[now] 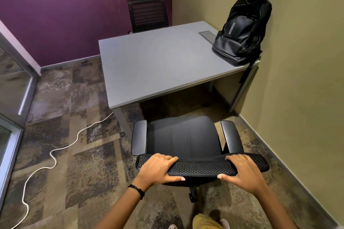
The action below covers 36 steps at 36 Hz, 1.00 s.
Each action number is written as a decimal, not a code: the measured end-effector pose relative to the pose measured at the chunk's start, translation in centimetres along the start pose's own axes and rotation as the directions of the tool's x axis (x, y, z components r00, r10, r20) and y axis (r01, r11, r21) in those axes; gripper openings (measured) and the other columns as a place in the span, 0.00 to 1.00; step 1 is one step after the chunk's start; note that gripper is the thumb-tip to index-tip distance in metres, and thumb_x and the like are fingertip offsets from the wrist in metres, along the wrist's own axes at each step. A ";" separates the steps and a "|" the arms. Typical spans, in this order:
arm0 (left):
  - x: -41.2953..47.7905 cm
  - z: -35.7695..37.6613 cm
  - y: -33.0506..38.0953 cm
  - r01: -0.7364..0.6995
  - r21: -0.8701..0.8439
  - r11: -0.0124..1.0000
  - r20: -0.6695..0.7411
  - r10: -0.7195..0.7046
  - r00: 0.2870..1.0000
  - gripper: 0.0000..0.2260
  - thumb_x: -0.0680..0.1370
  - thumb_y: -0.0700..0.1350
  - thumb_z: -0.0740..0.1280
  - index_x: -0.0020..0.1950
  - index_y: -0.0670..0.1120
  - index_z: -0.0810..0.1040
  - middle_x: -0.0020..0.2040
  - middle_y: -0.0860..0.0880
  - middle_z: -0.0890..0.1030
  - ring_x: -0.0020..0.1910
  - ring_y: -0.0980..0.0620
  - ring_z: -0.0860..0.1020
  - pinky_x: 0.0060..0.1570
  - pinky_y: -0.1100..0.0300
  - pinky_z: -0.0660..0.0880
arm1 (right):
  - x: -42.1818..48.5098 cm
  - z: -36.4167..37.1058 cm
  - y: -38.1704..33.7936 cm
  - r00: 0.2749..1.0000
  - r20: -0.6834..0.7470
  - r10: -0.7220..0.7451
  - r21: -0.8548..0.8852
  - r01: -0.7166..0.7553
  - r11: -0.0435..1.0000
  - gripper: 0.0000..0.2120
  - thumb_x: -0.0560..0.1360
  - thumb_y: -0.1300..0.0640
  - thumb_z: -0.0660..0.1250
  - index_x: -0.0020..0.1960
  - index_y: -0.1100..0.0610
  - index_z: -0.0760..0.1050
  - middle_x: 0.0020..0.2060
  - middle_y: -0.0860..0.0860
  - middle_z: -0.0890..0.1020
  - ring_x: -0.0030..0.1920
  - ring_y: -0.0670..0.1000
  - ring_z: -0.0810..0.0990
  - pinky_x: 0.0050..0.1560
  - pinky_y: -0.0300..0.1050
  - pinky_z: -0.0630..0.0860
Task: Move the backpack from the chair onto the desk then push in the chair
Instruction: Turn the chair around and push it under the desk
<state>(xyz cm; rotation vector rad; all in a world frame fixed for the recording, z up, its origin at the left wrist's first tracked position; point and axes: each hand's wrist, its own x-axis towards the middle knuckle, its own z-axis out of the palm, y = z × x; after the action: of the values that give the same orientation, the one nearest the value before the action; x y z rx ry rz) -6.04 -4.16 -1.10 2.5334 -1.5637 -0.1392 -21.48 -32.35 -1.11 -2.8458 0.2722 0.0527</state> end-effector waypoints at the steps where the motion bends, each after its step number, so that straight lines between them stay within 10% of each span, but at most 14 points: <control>1: 0.1 0.0 0.0 -0.001 0.002 1.000 0.001 0.001 1.000 0.39 0.71 0.74 0.51 0.64 0.44 0.75 0.53 0.46 0.84 0.49 0.46 0.82 0.51 0.55 0.77 | 0.0 0.0 0.0 1.000 -0.003 0.001 -0.008 -0.001 1.000 0.41 0.63 0.22 0.53 0.60 0.52 0.74 0.56 0.47 0.80 0.58 0.48 0.76 0.64 0.46 0.66; 36: 9.8 1.5 1.9 0.147 -0.081 0.986 0.029 -0.145 0.989 0.42 0.70 0.76 0.49 0.70 0.47 0.68 0.61 0.48 0.79 0.58 0.49 0.77 0.58 0.55 0.72 | 6.6 -3.5 9.0 0.993 -0.059 -0.106 -0.085 0.101 0.991 0.36 0.66 0.23 0.54 0.54 0.52 0.77 0.46 0.46 0.82 0.47 0.48 0.80 0.48 0.45 0.76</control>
<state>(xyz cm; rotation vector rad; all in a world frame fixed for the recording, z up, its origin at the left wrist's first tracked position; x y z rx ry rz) -3.58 -13.88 -2.21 2.5882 -1.3487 -0.2472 -16.68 -43.03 -0.59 -2.9420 0.1379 -0.0494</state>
